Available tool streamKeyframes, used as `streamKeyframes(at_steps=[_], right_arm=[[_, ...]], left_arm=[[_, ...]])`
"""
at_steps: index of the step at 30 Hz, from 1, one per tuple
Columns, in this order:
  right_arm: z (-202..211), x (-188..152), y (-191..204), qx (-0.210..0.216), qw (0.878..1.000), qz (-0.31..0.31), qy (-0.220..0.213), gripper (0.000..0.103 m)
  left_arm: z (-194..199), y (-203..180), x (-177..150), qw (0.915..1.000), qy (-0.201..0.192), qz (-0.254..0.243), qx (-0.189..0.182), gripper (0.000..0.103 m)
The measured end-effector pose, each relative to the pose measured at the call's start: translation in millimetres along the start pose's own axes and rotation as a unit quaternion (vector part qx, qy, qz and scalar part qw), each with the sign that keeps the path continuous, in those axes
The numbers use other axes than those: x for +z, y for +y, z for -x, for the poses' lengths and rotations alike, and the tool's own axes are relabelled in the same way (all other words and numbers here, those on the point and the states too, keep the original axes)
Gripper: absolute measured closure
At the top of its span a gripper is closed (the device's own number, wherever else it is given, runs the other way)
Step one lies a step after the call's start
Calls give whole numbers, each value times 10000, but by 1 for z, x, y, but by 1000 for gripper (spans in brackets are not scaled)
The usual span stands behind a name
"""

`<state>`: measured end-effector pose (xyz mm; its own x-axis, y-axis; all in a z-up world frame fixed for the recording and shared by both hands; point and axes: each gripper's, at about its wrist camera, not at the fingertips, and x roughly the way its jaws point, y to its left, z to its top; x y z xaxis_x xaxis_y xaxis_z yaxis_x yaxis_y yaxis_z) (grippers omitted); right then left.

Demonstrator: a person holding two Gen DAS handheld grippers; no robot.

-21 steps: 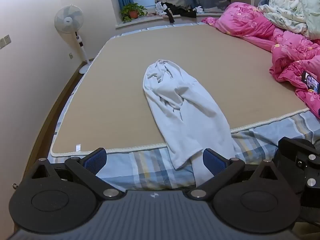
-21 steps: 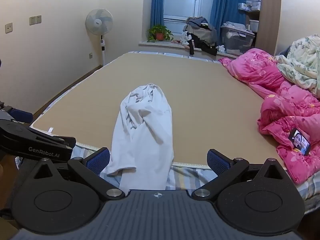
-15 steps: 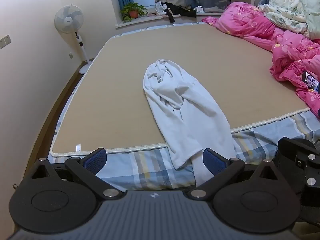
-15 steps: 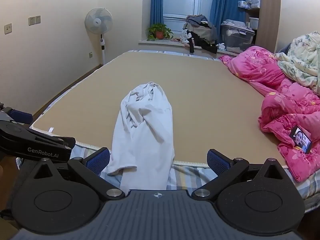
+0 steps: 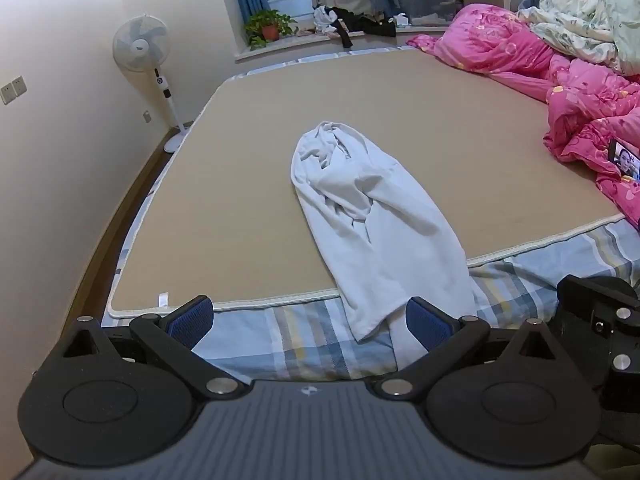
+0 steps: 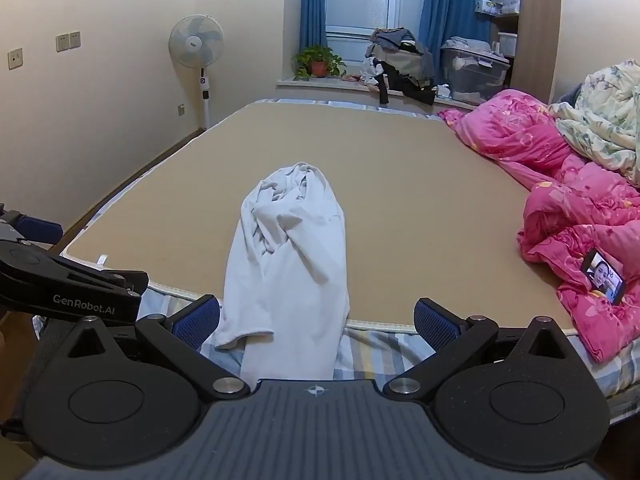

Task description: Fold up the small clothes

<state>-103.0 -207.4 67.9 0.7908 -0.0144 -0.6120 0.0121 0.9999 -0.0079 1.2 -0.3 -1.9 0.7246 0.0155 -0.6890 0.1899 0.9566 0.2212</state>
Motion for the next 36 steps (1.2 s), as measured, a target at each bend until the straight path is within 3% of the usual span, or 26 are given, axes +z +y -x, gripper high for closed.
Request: streamKeyframes(at_steps=[36], right_arm=[[-7, -4, -1, 30, 10000, -31, 64, 1]], left_arm=[[-6, 0, 2, 10000, 51, -18, 33, 1]])
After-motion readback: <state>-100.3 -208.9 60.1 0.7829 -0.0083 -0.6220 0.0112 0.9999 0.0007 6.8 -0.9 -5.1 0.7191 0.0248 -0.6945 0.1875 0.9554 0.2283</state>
